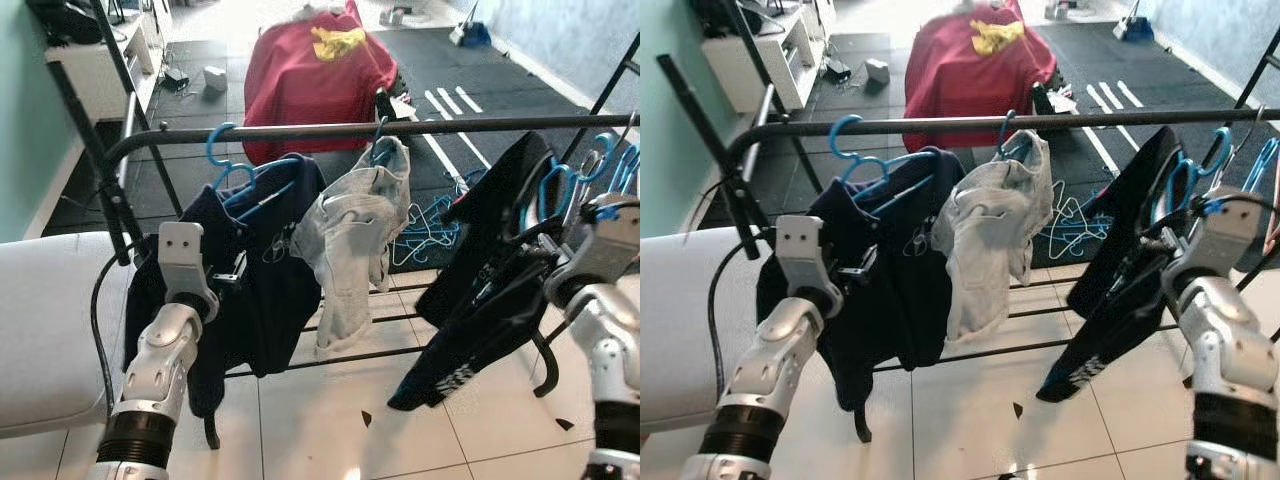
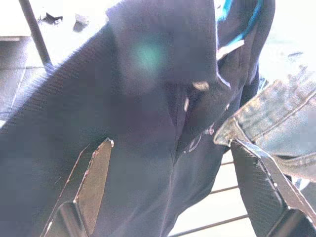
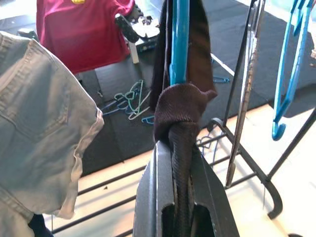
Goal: Hang hanger
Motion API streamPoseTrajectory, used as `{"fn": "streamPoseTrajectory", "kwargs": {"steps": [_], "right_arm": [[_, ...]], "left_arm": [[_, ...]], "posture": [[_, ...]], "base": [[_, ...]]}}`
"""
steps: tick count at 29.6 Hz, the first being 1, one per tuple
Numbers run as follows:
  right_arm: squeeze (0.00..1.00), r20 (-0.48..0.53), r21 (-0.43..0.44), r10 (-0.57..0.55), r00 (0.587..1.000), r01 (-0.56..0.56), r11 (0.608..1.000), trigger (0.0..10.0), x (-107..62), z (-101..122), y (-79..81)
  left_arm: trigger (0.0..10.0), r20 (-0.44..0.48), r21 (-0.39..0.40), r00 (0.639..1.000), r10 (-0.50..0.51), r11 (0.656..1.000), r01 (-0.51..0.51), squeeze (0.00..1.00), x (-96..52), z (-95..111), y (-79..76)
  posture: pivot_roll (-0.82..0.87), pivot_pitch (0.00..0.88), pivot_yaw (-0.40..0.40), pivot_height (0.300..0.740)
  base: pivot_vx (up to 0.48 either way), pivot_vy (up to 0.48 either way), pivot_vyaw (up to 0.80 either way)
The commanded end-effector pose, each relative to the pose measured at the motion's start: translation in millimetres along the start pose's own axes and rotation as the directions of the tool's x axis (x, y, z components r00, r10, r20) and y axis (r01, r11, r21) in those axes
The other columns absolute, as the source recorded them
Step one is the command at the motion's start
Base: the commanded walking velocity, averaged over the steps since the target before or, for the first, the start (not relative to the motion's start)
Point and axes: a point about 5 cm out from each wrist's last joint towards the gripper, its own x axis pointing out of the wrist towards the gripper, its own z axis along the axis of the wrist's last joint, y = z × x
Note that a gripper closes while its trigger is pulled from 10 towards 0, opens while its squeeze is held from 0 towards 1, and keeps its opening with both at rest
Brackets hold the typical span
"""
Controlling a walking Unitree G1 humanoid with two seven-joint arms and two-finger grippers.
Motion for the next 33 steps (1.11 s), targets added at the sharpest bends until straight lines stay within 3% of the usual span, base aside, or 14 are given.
{"fn": "streamPoseTrajectory", "kwargs": {"steps": [1, 2, 6, 8, 9, 11, 14, 17, 18, 21, 22, 25, 29, 33], "right_arm": [[0.0, 0.022, -0.001, 0.0, 1.0, 0.0, 1.0, 10.0, 1.3, 2.7, -3.1], [0.0, 0.002, -0.023, -0.014, 1.0, 0.014, 1.0, 10.0, 9.6, 4.4, -8.9], [0.0, 0.002, -0.023, -0.014, 1.0, 0.014, 1.0, 10.0, 9.6, 4.4, -8.9], [0.0, -0.043, -0.061, -0.048, 0.998, 0.045, 0.997, 10.0, 22.0, 4.8, -16.0], [0.0, -0.043, -0.061, -0.048, 0.998, 0.045, 0.997, 10.0, 22.0, 4.8, -16.0], [0.0, -0.063, -0.098, -0.026, 0.998, 0.02, 0.995, 10.0, 31.5, 5.4, -13.1], [0.0, -0.038, -0.116, 0.048, 0.998, -0.052, 0.992, 10.0, 38.1, 10.7, -2.7], [0.0, -0.009, -0.132, 0.113, 0.994, -0.113, 0.985, 10.0, 40.0, 16.6, 5.4], [0.0, -0.009, -0.132, 0.113, 0.994, -0.113, 0.985, 10.0, 40.0, 16.6, 5.4], [0.0, 0.019, -0.137, 0.181, 0.983, -0.177, 0.975, 10.0, 42.4, 22.6, 14.1], [0.0, 0.019, -0.137, 0.181, 0.983, -0.177, 0.975, 10.0, 42.4, 22.6, 14.1], [0.0, 0.041, -0.135, 0.178, 0.983, -0.171, 0.976, 10.0, 45.2, 30.3, 12.9], [0.0, 0.046, -0.134, 0.174, 0.984, -0.167, 0.977, 10.0, 45.9, 33.7, 11.2], [0.0, 0.047, -0.148, 0.188, 0.981, -0.18, 0.973, 10.0, 48.1, 36.8, 11.0]], "left_arm": [[10.0, -0.019, 0.009, 1.0, 0.003, 1.0, -0.003, 0.0, -2.9, -2.4, 4.4], [10.0, -0.017, 0.006, 0.999, -0.036, 0.999, 0.036, 0.0, -3.7, -0.2, 1.9], [10.0, -0.017, 0.006, 0.999, -0.036, 0.999, 0.036, 0.0, -3.7, -0.2, 1.9], [10.0, -0.026, 0.003, 0.98, -0.198, 0.98, 0.198, 0.0, -9.1, 2.4, -9.9], [10.0, -0.026, 0.003, 0.98, -0.198, 0.98, 0.198, 0.0, -9.1, 2.4, -9.9], [10.0, -0.027, -0.014, 0.955, -0.297, 0.955, 0.296, 0.0, -16.9, 7.6, -12.1], [10.0, 0.01, -0.107, 0.938, -0.345, 0.933, 0.344, 0.0, -24.5, 20.3, -6.9], [10.0, 0.013, -0.13, 0.879, -0.477, 0.871, 0.474, 0.0, -37.9, 27.7, -8.4], [10.0, 0.013, -0.13, 0.879, -0.477, 0.871, 0.474, 0.0, -37.9, 27.7, -8.4], [10.0, -0.032, -0.134, 0.798, -0.601, 0.794, 0.593, 0.0, -55.0, 24.7, -12.6], [10.0, -0.032, -0.134, 0.798, -0.601, 0.794, 0.593, 0.0, -55.0, 24.7, -12.6], [10.0, -0.043, -0.17, 0.719, -0.694, 0.714, 0.679, 0.0, -70.3, 23.3, -24.6], [10.0, -0.03, -0.182, 0.728, -0.684, 0.72, 0.669, 0.0, -71.3, 22.1, -30.6], [10.0, 0.0, -0.211, 0.779, -0.627, 0.762, 0.613, 0.0, -66.5, 22.8, -38.7]], "posture": [[-0.06, 0.156, 0.002, 0.74], [-0.05, 0.157, 0.004, 0.74], [-0.05, 0.157, 0.004, 0.74], [-0.04, 0.163, 0.007, 0.74], [-0.04, 0.163, 0.007, 0.74], [-0.02, 0.175, 0.009, 0.74], [-0.01, 0.18, 0.01, 0.74], [0.0, 0.188, 0.01, 0.74], [0.0, 0.188, 0.01, 0.74], [0.01, 0.193, 0.008, 0.74], [0.01, 0.193, 0.008, 0.74], [0.01, 0.199, 0.01, 0.74], [0.01, 0.201, 0.01, 0.74], [0.01, 0.2, 0.006, 0.74]], "base": [[0.0, 0.0, 0.0], [0.0, 0.0, 0.0], [0.0, 0.0, 0.0], [0.0, 0.0, 0.0], [0.0, 0.0, 0.0], [0.0, 0.0, 0.0], [0.0, 0.0, 0.0], [0.0, 0.0, 0.0], [0.0, 0.0, 0.0], [0.0, 0.0, 0.0], [0.0, 0.0, 0.0], [0.0, 0.0, 0.0], [0.0, 0.0, 0.0], [0.0, -0.107, 0.0]]}}
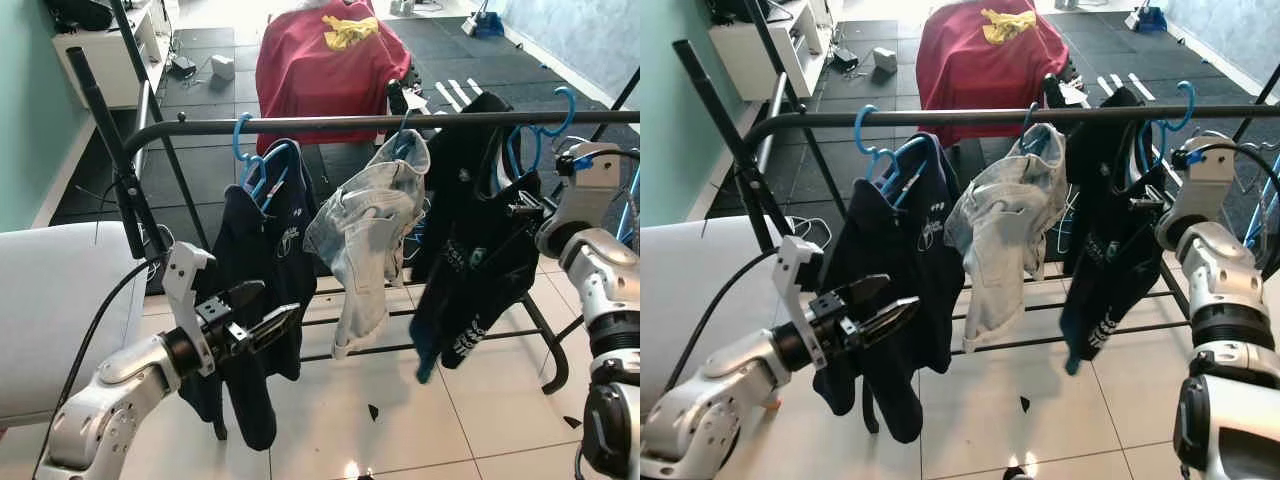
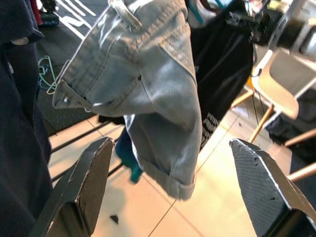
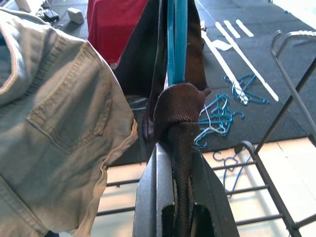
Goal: Hang hanger
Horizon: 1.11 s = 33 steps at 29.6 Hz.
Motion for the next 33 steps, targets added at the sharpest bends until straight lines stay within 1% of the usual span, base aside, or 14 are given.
{"fn": "streamPoseTrajectory", "kwargs": {"steps": [1, 3, 5, 7, 9, 14, 16, 19, 21, 26, 27, 28, 29, 33], "right_arm": [[0.0, 0.036, -0.037, 0.011, 0.999, -0.01, 0.999, 10.0, 0.7, 9.8, -2.1], [0.0, 0.036, -0.037, 0.011, 0.999, -0.01, 0.999, 10.0, 0.7, 9.8, -2.1], [0.0, 0.032, -0.047, 0.036, 0.999, -0.034, 0.998, 10.0, 1.8, 10.6, 0.1], [0.0, 0.031, -0.053, 0.036, 0.999, -0.034, 0.998, 10.0, 1.9, 11.3, 0.0], [0.0, 0.029, -0.054, 0.034, 0.999, -0.032, 0.998, 10.0, 2.2, 11.6, -0.5], [0.0, 0.003, -0.063, 0.025, 1.0, -0.025, 0.998, 10.0, 2.2, 10.8, -3.0], [0.0, -0.056, -0.088, 0.023, 0.998, -0.028, 0.996, 10.0, 1.9, 3.6, -3.3], [0.0, -0.088, -0.111, 0.02, 0.996, -0.029, 0.993, 10.0, 1.7, -0.8, -3.3], [0.0, -0.141, -0.156, 0.014, 0.99, -0.036, 0.987, 10.0, 1.2, -8.6, -2.3], [0.0, -0.181, -0.154, 0.026, 0.983, -0.054, 0.987, 10.0, 0.9, -16.2, 0.1], [0.91, -0.19, -0.152, 0.028, 0.981, -0.058, 0.987, 10.0, 0.7, -18.3, 0.5], [0.91, -0.19, -0.152, 0.028, 0.981, -0.058, 0.987, 10.0, 0.7, -18.3, 0.5], [1.0, -0.197, -0.15, 0.032, 0.98, -0.063, 0.987, 10.0, 0.6, -20.0, 1.0], [1.0, -0.21, -0.147, 0.039, 0.977, -0.072, 0.986, 10.0, 0.1, -23.2, 2.2]], "left_arm": [[10.0, 0.001, -0.015, 1.0, 0.024, 1.0, -0.024, 0.0, 3.1, -0.8, -2.7], [10.0, 0.001, -0.015, 1.0, 0.024, 1.0, -0.024, 0.0, 3.1, -0.8, -2.7], [10.0, 0.003, -0.047, 1.0, 0.026, 0.999, -0.026, 0.0, 9.9, -5.0, -10.8], [10.0, 0.004, -0.054, 1.0, 0.03, 0.998, -0.03, 0.0, 11.9, -6.6, -13.7], [10.0, 0.004, -0.058, 0.999, 0.044, 0.997, -0.043, 0.0, 12.9, -7.2, -14.5], [10.0, -0.004, -0.062, 0.997, 0.079, 0.995, -0.079, 0.0, 13.9, -6.6, -9.9], [10.0, -0.003, -0.061, 0.997, 0.082, 0.995, -0.082, 0.0, 14.7, -5.5, -9.3], [10.0, -0.002, -0.062, 0.996, 0.086, 0.994, -0.086, 0.0, 15.1, -5.3, -9.4], [10.0, -0.002, -0.064, 0.996, 0.089, 0.994, -0.089, 0.0, 15.7, -6.1, -10.4], [10.0, -0.005, -0.069, 0.996, 0.093, 0.993, -0.093, 0.0, 17.0, -7.4, -12.5], [10.0, -0.004, -0.068, 0.996, 0.094, 0.993, -0.094, 0.0, 17.5, -7.2, -12.7], [10.0, -0.004, -0.068, 0.996, 0.094, 0.993, -0.094, 0.0, 17.5, -7.2, -12.7], [10.0, -0.002, -0.068, 0.995, 0.096, 0.993, -0.095, 0.0, 17.8, -6.9, -12.4], [10.0, 0.004, -0.066, 0.995, 0.101, 0.993, -0.101, 0.0, 18.0, -5.6, -10.9]], "posture": [[0.01, 0.2, 0.006, 0.74], [0.01, 0.2, 0.006, 0.74], [0.01, 0.198, 0.006, 0.74], [0.01, 0.198, 0.006, 0.74], [0.01, 0.198, 0.006, 0.74], [0.0, 0.2, 0.004, 0.74], [0.0, 0.198, 0.001, 0.74], [0.0, 0.198, 0.001, 0.74], [-0.01, 0.198, -0.001, 0.74], [-0.01, 0.198, -0.005, 0.74], [-0.01, 0.196, -0.006, 0.74], [-0.01, 0.196, -0.006, 0.74], [-0.01, 0.196, -0.006, 0.74], [-0.01, 0.194, -0.009, 0.74]], "base": [[0.0, -0.428, 0.0], [0.0, -0.428, 0.0], [0.0, -0.422, 0.8], [0.133, -0.411, 0.8], [0.266, -0.398, 0.8], [0.0, 0.0, 0.0], [0.0, 0.0, 0.0], [0.0, 0.0, 0.0], [0.0, 0.0, 0.0], [0.0, 0.0, 0.0], [0.0, 0.0, 0.0], [0.0, 0.0, 0.0], [0.0, 0.0, 0.0], [0.0, 0.0, 0.0]]}}
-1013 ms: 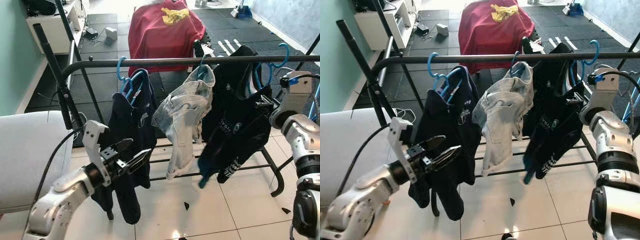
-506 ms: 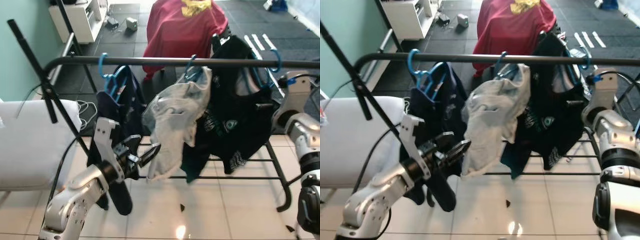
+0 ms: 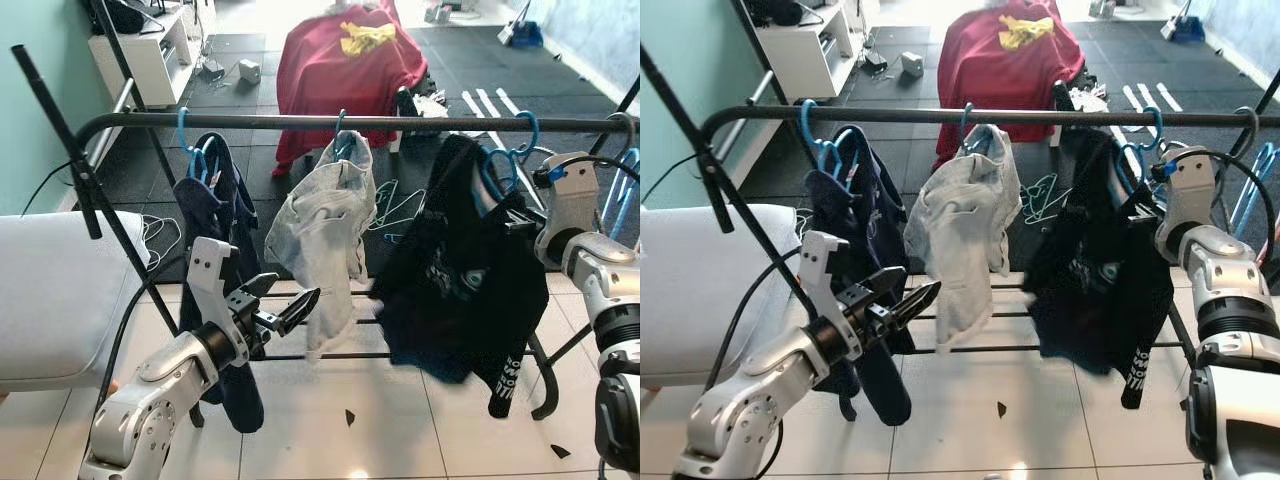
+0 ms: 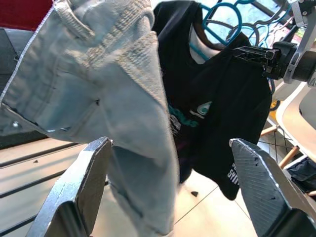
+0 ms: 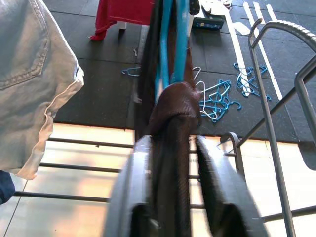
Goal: Hang hanger
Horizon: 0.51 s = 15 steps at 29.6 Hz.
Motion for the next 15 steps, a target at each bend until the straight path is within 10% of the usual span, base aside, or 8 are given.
{"fn": "streamPoseTrajectory", "kwargs": {"steps": [1, 15], "right_arm": [[1.0, -0.042, 0.002, 0.016, 0.999, -0.016, 1.0, 10.0, 0.4, -9.8, 3.3], [1.0, 0.41, 0.122, 0.129, 0.903, -0.194, 0.973, 10.0, -21.7, 20.4, 36.3]], "left_arm": [[10.0, -0.007, 0.0, 1.0, 0.015, 1.0, -0.015, 0.0, -0.9, -1.1, 1.4], [10.0, 0.098, 0.066, 0.988, -0.122, 0.991, 0.116, 0.0, -9.2, 49.3, 10.6]], "posture": [[-0.02, 0.193, -0.01, 0.74], [-0.04, 0.187, -0.019, 0.74]], "base": [[0.0, 0.0, 0.0], [0.0, 0.0, 0.0]]}}
